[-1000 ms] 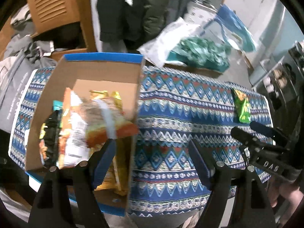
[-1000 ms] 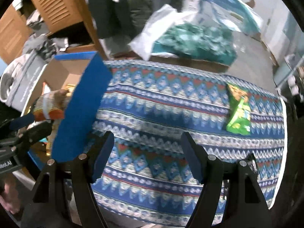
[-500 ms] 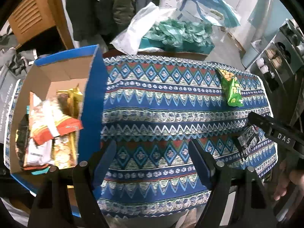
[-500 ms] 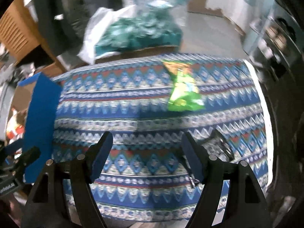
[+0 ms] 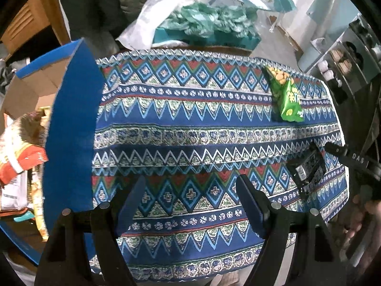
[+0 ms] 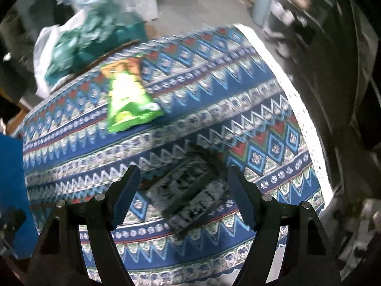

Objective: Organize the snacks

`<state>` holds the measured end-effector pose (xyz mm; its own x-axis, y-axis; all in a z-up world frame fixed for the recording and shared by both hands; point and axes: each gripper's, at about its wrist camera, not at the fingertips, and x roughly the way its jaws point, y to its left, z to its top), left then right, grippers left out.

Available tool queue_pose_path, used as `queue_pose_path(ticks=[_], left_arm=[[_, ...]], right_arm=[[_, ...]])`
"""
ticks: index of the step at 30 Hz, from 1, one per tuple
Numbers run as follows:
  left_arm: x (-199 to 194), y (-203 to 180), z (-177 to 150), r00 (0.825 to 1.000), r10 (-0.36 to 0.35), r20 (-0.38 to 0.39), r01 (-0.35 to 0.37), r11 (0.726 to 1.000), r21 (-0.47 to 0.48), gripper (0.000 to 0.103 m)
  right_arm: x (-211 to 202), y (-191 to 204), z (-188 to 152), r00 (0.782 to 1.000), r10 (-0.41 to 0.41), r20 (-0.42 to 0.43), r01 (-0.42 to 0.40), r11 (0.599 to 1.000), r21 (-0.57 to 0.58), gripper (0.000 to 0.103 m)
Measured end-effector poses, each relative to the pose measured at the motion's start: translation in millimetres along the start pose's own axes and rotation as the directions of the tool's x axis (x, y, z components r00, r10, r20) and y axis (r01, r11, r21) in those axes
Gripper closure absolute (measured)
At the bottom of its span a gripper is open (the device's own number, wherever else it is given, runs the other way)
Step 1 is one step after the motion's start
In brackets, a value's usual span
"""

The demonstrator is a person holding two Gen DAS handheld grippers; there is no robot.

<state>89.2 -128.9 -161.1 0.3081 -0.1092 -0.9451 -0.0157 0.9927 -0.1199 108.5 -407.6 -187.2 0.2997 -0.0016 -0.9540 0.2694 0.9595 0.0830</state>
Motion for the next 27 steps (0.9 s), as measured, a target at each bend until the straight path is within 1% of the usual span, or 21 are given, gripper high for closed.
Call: queue_pose_path(ticks=[9,12,15,20,24,27], left_arm=[[20,-5,-3,0.999,-0.004,-0.038,0.005,1.0,0.02,0.023],[23,-5,-3,0.999,-0.001,-0.04,0.002,1.0,0.023,0.023],[24,-3,-3,0.999,-0.004,-0.044,0.004,1.0,0.016,0.023],[25,-1,-1,0.999,-0.005,-0.046,0.005,1.0,0.013,0.023],[27,1,-2,0.999,-0.002,-0.051,0.003,1.0,0.014,0.023],[30,4,-4,0.998,-0.001,-0.061,0.002,1.0,0.017,0.023]], right_arm=[[33,-31,6,0.999,0.025,-0.035,-0.021,0.995,0.1,0.028],[48,-39,4,0.996,0.049,-0.069,-0.039,0.989,0.14,0.028],[58,-42,1,0.994,0.076,-0.084,-0.061,0.984,0.165,0.028],[65,-29,-4,0.986,0.133,-0.103,-0.116,0.981,0.154,0.028],[69,0,-9,0.975,0.177,-0.132,-0.164,0.981,0.102,0.028],[70,23,-14,0.971,0.19,-0.143,-0.184,0.981,0.056,0.028]])
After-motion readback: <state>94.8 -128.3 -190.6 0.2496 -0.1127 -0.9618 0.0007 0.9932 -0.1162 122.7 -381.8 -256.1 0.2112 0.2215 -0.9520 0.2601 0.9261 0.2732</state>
